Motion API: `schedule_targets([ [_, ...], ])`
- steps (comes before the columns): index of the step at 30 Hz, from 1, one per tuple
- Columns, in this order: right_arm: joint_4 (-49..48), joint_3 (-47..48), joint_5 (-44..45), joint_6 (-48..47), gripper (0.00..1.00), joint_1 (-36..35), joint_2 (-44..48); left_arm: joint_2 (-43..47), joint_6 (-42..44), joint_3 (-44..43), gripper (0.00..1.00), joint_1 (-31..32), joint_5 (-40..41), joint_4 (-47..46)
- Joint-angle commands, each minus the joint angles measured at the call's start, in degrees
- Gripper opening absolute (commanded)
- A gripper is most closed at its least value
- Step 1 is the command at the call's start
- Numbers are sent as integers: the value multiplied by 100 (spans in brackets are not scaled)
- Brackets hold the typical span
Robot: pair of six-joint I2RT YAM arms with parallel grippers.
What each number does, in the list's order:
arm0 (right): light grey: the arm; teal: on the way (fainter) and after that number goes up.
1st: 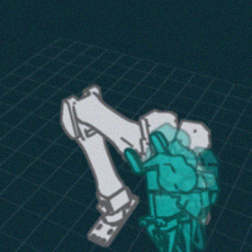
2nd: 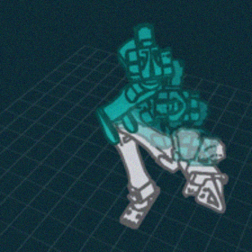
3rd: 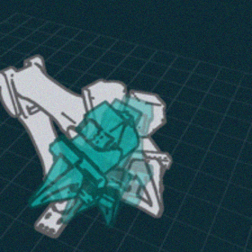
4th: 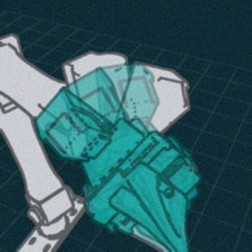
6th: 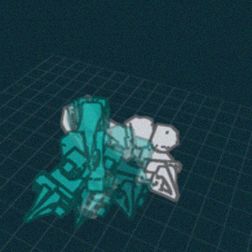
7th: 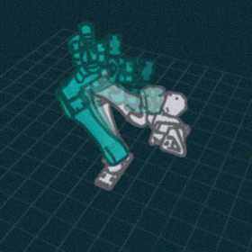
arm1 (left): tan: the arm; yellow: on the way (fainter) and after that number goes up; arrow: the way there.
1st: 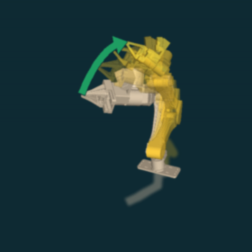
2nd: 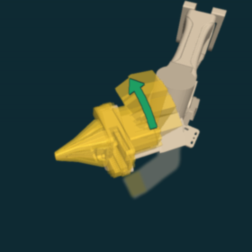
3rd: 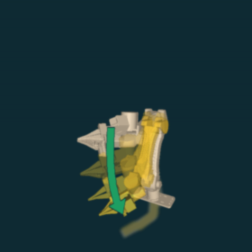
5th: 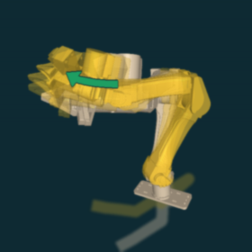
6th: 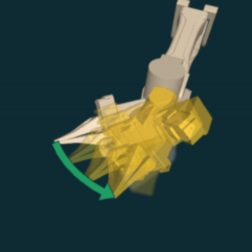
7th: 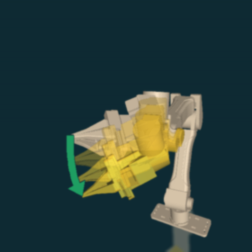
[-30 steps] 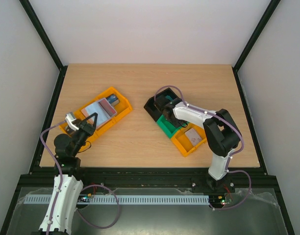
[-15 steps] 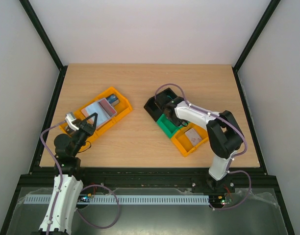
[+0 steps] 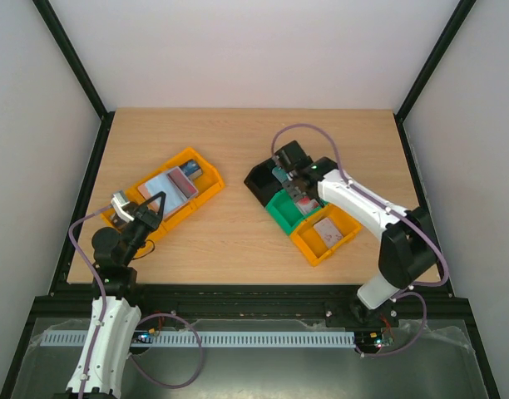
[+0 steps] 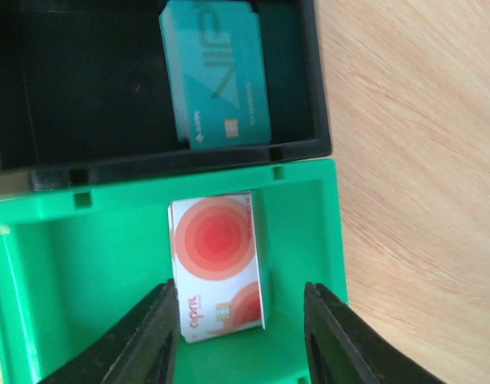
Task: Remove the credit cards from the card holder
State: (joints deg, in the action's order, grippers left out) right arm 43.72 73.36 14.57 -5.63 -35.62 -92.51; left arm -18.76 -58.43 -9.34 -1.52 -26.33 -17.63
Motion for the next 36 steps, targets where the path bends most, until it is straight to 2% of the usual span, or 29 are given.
schedule_targets([
  [1,-557,-303,-710,587,36,442,266,75,34,34,2,16,-24,-224],
  [5,-826,-638,-894,809,26,678,229,99,37,46,2,19,-39,-223],
  [9,-951,-820,-577,943,17,889,-7,119,38,52,2,19,-39,-207],
  [13,-968,-830,-339,937,12,898,-305,127,29,47,2,20,-39,-202],
  [23,-1189,-1059,-432,902,10,899,-664,119,33,69,2,20,-37,-223],
  [30,-1341,-1121,-928,905,10,899,-740,112,34,82,2,20,-30,-225],
  [33,-1375,-1135,-1077,943,6,899,-738,110,34,84,2,18,-24,-233],
  [36,-1380,-1137,-672,1042,2,898,-704,109,34,82,2,20,-18,-230],
])
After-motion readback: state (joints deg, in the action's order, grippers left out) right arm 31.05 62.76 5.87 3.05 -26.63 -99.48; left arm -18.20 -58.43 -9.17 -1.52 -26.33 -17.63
